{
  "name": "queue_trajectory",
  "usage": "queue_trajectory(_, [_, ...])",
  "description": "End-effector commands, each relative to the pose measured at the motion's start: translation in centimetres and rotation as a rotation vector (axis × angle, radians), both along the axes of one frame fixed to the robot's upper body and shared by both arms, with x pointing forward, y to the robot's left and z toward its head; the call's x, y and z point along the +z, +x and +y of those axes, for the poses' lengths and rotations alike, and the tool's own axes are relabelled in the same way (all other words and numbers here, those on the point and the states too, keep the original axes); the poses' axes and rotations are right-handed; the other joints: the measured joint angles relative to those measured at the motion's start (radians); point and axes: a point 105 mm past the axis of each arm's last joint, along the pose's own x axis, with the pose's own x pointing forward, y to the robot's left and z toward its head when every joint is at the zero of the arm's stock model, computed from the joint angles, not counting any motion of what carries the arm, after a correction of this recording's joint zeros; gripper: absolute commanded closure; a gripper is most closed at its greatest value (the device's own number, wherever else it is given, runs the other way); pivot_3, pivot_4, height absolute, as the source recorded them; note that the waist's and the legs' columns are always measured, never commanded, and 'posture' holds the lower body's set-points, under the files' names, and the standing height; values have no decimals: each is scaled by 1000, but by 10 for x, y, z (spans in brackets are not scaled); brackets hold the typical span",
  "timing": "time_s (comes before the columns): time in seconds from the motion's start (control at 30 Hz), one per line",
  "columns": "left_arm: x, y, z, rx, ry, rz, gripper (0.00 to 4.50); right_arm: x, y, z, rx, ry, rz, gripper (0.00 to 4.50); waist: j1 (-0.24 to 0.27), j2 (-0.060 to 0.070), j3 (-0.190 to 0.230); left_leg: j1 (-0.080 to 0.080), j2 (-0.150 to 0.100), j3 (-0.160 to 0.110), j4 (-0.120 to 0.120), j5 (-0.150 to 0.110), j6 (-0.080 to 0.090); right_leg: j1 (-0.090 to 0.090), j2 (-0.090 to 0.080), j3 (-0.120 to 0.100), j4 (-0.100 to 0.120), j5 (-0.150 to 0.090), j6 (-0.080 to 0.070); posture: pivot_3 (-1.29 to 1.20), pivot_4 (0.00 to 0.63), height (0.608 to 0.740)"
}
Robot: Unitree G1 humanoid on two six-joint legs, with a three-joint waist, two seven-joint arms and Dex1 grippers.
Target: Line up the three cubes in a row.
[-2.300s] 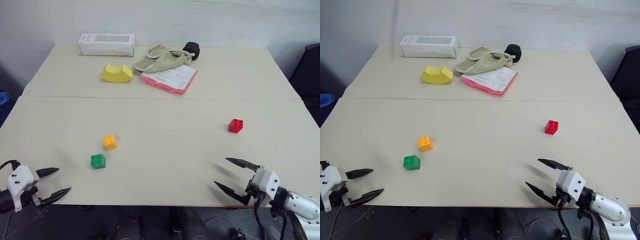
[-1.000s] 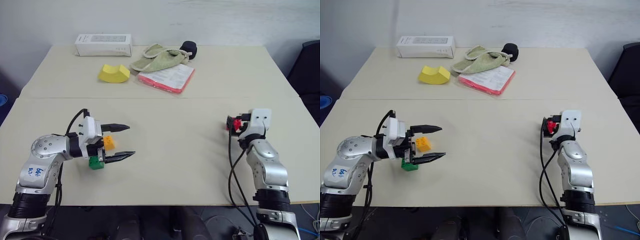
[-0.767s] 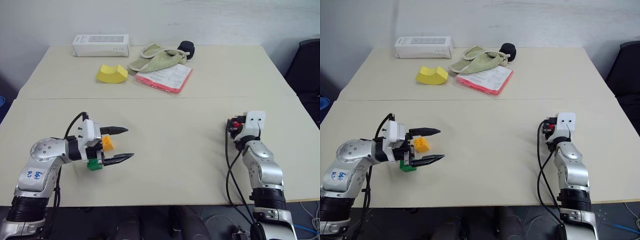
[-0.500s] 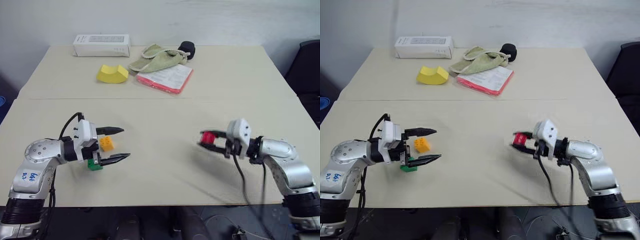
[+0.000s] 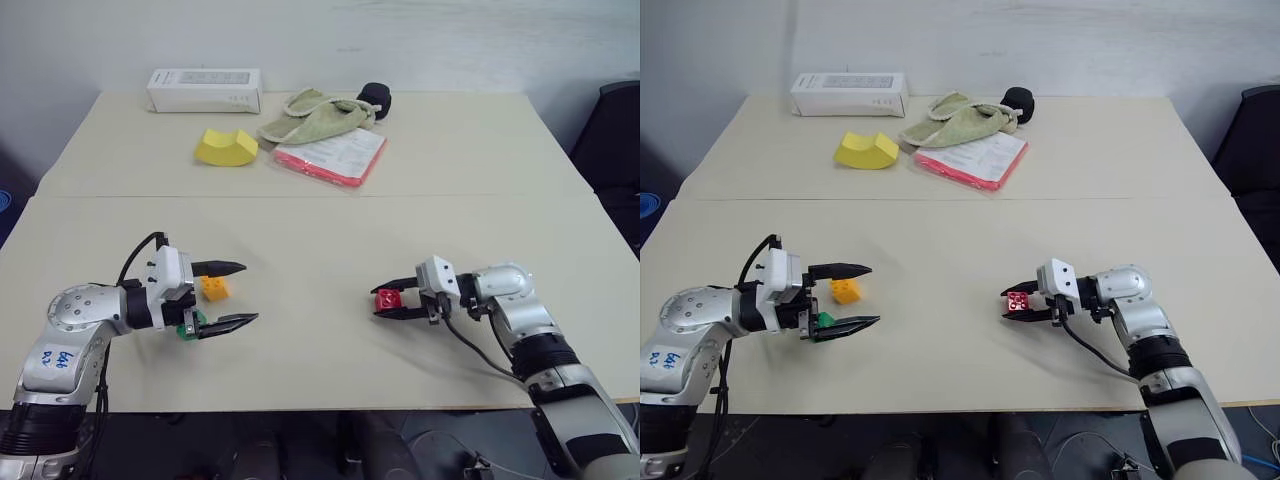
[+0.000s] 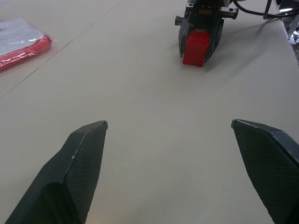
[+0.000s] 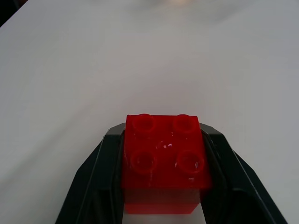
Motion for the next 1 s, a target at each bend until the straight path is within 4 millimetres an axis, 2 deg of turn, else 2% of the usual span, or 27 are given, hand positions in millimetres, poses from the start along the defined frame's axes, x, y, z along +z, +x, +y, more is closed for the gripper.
queue_trajectory(0.03, [14,1,4,3,-7,-50,0,8,4,-1,-10,21,-16,1981,2,0,0,0,0,0,0,0,0,0,0,0,0,0,0,0,150,740])
queue_trajectory(0.13, [19,2,16,58,-6,-80,0,39,0,-3,11,67,-139,958,1,1,1,-1,0,0,-1,0,0,-1,0,0,0,0,0,0,150,740])
queue_trajectory(0.23, [23,-1,35,148,-18,-84,0,54,-14,-15,-1,79,-194,9,3,2,1,-2,0,0,-1,0,-1,-2,0,0,0,0,0,0,150,740])
queue_trajectory(0.27, [23,-2,38,161,-18,-83,0,55,-17,-16,-6,78,-196,9,6,2,1,-2,1,-1,-2,-1,-1,-2,0,-1,-1,0,0,0,150,740])
queue_trajectory(0.33, [14,-13,76,302,-33,-22,0,59,-28,-34,-112,152,-166,9,10,1,1,-2,1,-1,-2,-1,-1,-1,0,-1,-2,0,0,0,150,740])
queue_trajectory(0.37, [11,-18,88,346,-40,-1,0,59,-32,-39,-145,173,-154,9,12,1,1,-1,1,-1,-2,-2,-1,-1,0,-1,-2,0,-1,0,150,740])
queue_trajectory(0.4, [4,-25,116,449,-45,28,0,58,-40,-48,-198,227,-137,9,12,1,1,-1,1,-1,-3,-3,-1,-1,0,-1,-3,-1,-1,0,150,740])
queue_trajectory(0.5, [-8,-42,164,640,-48,71,0,52,-58,-58,-257,318,-115,9,13,1,1,0,1,-1,-4,-5,3,-1,0,-2,-3,-1,-2,0,150,740])
queue_trajectory(0.6, [-17,-54,188,730,-62,120,0,42,-65,-62,-322,341,-125,9,15,1,1,1,1,-1,-3,-6,5,0,-1,-2,-2,-1,-2,0,150,740])
queue_trajectory(0.67, [-23,-62,193,745,-63,164,0,42,-72,-62,-329,418,-73,9,15,0,0,2,1,-1,-3,-6,5,0,-1,-2,-2,0,-3,0,150,740])
queue_trajectory(0.77, [-24,-67,188,700,-67,190,0,41,-79,-58,-314,409,-82,9,15,0,0,2,1,-1,-5,-6,5,0,-1,-2,-3,0,-3,0,150,740])
queue_trajectory(0.93, [-20,-57,150,462,-17,197,0,50,-90,-38,-207,389,-114,9,18,0,0,1,1,-3,-5,-6,4,0,-2,-4,-3,0,-4,0,150,740])
queue_trajectory(1.0, [-25,-50,131,327,73,193,0,56,-91,-28,-169,392,-119,9,18,0,0,1,1,-3,-5,-6,4,0,-2,-4,-3,0,-4,0,150,740])
